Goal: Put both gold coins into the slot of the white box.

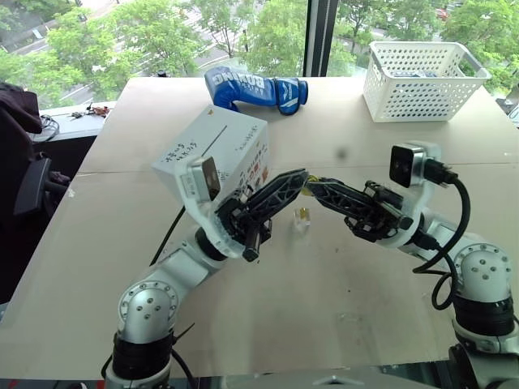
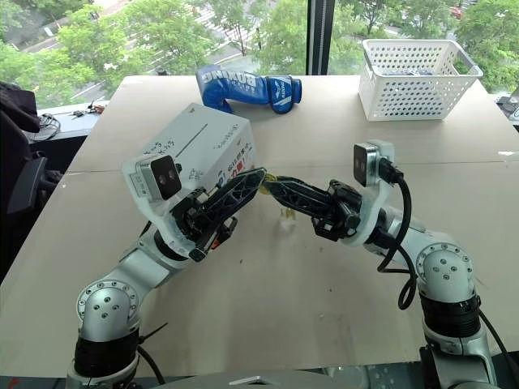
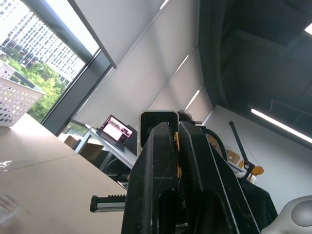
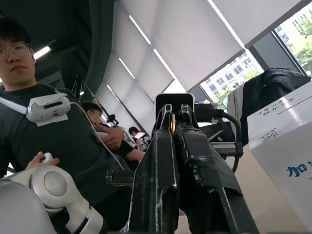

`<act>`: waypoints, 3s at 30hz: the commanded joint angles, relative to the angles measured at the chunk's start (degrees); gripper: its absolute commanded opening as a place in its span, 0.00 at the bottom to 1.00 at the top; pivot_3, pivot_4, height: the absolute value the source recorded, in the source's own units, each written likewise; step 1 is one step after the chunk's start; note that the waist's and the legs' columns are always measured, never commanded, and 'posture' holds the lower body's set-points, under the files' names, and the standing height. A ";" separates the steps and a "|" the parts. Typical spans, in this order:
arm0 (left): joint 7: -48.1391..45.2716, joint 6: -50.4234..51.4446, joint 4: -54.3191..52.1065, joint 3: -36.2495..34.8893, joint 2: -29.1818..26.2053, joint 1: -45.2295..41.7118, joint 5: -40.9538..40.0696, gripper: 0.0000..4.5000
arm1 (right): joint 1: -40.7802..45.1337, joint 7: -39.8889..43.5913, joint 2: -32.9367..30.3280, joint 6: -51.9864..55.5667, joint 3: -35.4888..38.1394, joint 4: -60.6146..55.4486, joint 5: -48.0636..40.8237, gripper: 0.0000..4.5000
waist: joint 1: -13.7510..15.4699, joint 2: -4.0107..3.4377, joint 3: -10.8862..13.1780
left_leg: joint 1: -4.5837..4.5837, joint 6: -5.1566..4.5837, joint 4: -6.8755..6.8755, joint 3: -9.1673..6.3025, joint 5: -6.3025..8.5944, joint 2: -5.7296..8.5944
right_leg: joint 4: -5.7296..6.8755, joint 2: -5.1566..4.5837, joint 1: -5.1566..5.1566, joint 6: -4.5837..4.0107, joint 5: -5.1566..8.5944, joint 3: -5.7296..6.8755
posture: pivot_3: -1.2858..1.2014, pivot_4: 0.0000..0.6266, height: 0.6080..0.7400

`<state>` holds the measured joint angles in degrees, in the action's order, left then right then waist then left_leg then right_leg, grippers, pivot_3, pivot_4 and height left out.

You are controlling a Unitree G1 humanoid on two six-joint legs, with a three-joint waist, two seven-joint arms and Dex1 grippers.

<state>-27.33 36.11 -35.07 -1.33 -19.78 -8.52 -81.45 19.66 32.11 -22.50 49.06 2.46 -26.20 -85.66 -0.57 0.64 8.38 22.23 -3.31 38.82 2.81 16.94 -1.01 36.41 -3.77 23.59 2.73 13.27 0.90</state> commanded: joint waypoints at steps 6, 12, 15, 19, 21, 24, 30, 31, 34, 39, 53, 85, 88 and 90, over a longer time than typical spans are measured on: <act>0.45 3.01 0.59 3.11 -1.07 0.13 -0.99 0.04 | 1.90 0.38 1.18 -0.70 -0.86 -2.08 -0.23 0.00 | 0.00 0.00 0.00 | 0.00 0.00 0.00 -0.01 0.00 0.00 | 0.00 0.00 0.00 0.01 0.00 0.01 | 0.52 0.24 1.00; 0.25 1.94 0.36 2.09 -0.65 0.83 -1.43 0.04 | 1.49 0.15 1.35 -0.68 -0.88 -1.94 0.28 0.00 | 0.00 0.00 0.00 | 0.00 0.00 0.00 0.00 0.00 0.00 | -0.01 0.00 0.00 0.00 0.00 0.00 | 0.52 0.24 1.00; -0.02 1.98 0.17 1.83 -0.76 0.90 -1.99 0.04 | 1.49 -0.12 1.47 -0.87 -0.89 -1.71 0.96 0.00 | 0.00 0.00 0.00 | 0.00 0.00 0.00 -0.01 0.00 0.00 | -0.01 0.00 0.00 0.00 0.00 0.01 | 0.52 0.24 1.00; 0.05 1.40 0.17 1.30 -0.34 0.90 -2.42 0.04 | 1.35 -0.25 1.57 -0.66 -0.88 -1.70 1.02 0.00 | 0.00 0.00 0.00 | 0.01 0.00 0.00 -0.01 0.00 0.00 | -0.01 0.00 0.00 0.00 0.00 0.01 | 0.52 0.24 1.00; 0.56 0.58 0.46 0.37 0.41 0.43 -3.62 0.04 | 1.24 0.08 1.36 -0.37 -0.92 -1.77 0.97 0.00 | 0.00 -0.01 0.00 | 0.01 0.00 0.00 -0.01 0.00 0.00 | -0.01 0.00 0.00 0.00 0.00 0.01 | 0.52 0.24 1.00; 1.07 0.18 0.90 -0.42 0.90 -0.27 -4.39 0.04 | 1.17 0.34 1.12 -0.21 -1.01 -1.96 0.96 0.00 | 0.00 0.00 0.00 | 0.01 0.00 0.00 -0.01 0.00 0.00 | -0.02 -0.01 0.00 0.01 0.00 0.01 | 0.52 0.24 1.00; 1.63 0.45 1.49 0.32 1.39 -0.84 -3.78 0.04 | 1.50 0.62 0.80 0.43 -1.58 -2.81 -0.11 0.00 | 0.00 -0.01 0.00 | 0.02 0.00 0.00 -0.01 0.00 0.00 | -0.02 0.00 0.00 0.00 0.00 0.02 | 0.52 0.24 1.00; 1.67 0.45 1.61 0.27 1.44 -0.96 -3.74 0.04 | 1.48 0.60 0.73 0.49 -1.57 -2.84 -0.17 0.00 | 0.00 0.00 0.00 | 0.02 0.00 0.00 -0.01 0.00 0.00 | -0.02 0.00 0.00 0.00 0.00 0.02 | 0.52 0.24 1.00; 1.55 0.69 1.82 0.38 1.41 -1.08 -3.43 0.04 | 1.47 0.60 0.49 0.76 -1.69 -3.02 -0.39 0.00 | 0.00 -0.01 0.00 | 0.02 0.00 0.00 -0.01 0.00 0.00 | -0.02 0.00 0.00 0.00 0.00 0.02 | 0.52 0.24 1.00; 1.43 1.08 2.57 1.36 1.85 -1.60 -1.90 0.04 | 2.20 1.09 -0.07 1.52 -1.95 -2.91 -0.61 0.00 | 0.01 -0.01 0.00 | 0.02 0.00 0.00 -0.01 0.00 0.01 | -0.02 0.00 0.00 0.00 0.00 0.02 | 0.52 0.24 1.00; 2.63 1.79 3.51 2.35 2.93 -1.86 1.31 0.00 | 3.82 0.70 0.14 1.21 -2.20 -2.37 -0.38 0.28 | 0.02 0.00 0.00 | 0.04 0.00 0.00 -0.04 0.00 0.01 | -0.04 0.01 0.00 0.01 -0.01 0.04 | 0.52 0.24 1.00; 5.07 0.51 1.22 -1.97 3.30 -2.93 -1.88 0.00 | -1.13 0.86 -4.29 0.36 1.70 2.65 6.89 0.77 | 0.16 0.00 0.00 | 0.11 0.01 0.00 -0.07 -0.01 0.02 | -0.10 -0.01 0.00 0.02 -0.02 0.09 | 0.52 0.24 1.00; 7.04 0.31 -1.44 -3.58 0.66 -5.35 -2.58 0.00 | -1.23 4.96 -7.15 -0.64 2.08 3.92 11.43 0.77 | 0.24 0.02 0.02 | 0.11 0.01 0.00 -0.10 -0.01 0.02 | -0.09 -0.01 0.01 0.02 -0.01 0.11 | 0.52 0.24 1.00; 8.69 -0.06 -2.73 -4.45 -0.84 -6.74 -3.56 0.00 | -0.85 7.82 -8.67 -2.05 1.92 4.90 14.90 0.77 | 0.31 0.02 0.03 | 0.15 0.01 0.01 -0.13 -0.01 0.02 | -0.11 -0.01 0.01 0.02 -0.02 0.15 | 0.52 0.24 1.00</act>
<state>-19.91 36.76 -33.92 -4.58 -19.94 -13.95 -83.27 18.34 36.41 -30.40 49.16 3.12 -21.10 -73.35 -0.26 0.66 8.41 22.38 -3.29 38.82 2.69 16.93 -0.99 36.28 -3.79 23.60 2.75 13.26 1.05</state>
